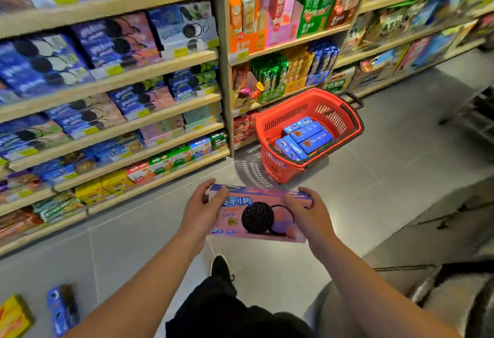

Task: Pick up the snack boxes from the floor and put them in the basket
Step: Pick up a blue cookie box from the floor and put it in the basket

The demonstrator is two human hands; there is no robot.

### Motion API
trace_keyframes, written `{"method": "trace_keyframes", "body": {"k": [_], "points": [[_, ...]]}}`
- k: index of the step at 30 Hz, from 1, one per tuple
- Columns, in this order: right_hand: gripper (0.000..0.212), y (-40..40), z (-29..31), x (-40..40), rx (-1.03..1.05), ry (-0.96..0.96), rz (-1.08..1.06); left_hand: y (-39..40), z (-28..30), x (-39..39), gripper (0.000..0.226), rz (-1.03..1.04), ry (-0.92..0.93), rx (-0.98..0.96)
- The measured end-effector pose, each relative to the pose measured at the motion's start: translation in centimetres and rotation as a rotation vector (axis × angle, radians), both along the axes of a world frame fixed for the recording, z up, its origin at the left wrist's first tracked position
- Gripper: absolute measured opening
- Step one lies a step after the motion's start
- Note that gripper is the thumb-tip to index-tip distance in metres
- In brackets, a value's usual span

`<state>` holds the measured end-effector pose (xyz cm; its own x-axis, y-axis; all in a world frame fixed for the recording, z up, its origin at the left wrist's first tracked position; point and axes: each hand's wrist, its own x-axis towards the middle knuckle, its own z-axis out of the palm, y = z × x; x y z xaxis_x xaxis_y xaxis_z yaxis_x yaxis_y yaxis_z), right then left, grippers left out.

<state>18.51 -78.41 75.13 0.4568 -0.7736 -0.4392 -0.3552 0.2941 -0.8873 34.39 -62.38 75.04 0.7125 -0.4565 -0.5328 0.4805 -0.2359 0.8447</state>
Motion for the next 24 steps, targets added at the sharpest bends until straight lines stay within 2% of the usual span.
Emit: {"method": "trace_keyframes", "body": {"k": [4, 8, 14, 18, 19, 21, 22, 24], "points": [[0.051, -5.7, 0.6, 5.1, -0.024, 0.044, -0.096, -7.6, 0.0, 7.0, 0.047, -0.157, -0.027, 0.030], [0.028, -12.4, -0.5, 8.3, -0.003, 0.060, -0.224, -16.2, -0.9, 11.9, 0.037, -0.318, -0.122, 0.129], [0.040, -23.6, -5.3, 12.4, 0.041, 0.065, -0.316, -30.1, -3.2, 17.5, 0.036, -0.565, -0.292, 0.229], [0.058, -30.6, -8.8, 14.6, 0.134, 0.103, -0.375, -38.9, -5.1, 20.4, 0.074, -0.698, -0.354, 0.379], [0.060, -32.2, -9.6, 15.1, 0.161, 0.117, -0.388, -41.0, -5.9, 21.1, 0.072, -0.720, -0.363, 0.413], [0.056, -34.8, -10.9, 16.3, 0.209, 0.128, -0.405, -44.8, -6.2, 22.1, 0.051, -0.784, -0.390, 0.449], [0.050, -35.9, -11.6, 16.8, 0.224, 0.126, -0.417, -46.6, -6.7, 22.7, 0.048, -0.816, -0.402, 0.469], [0.042, -37.5, -12.9, 17.9, 0.246, 0.121, -0.435, -49.1, -8.3, 24.0, 0.060, -0.867, -0.399, 0.494]]}}
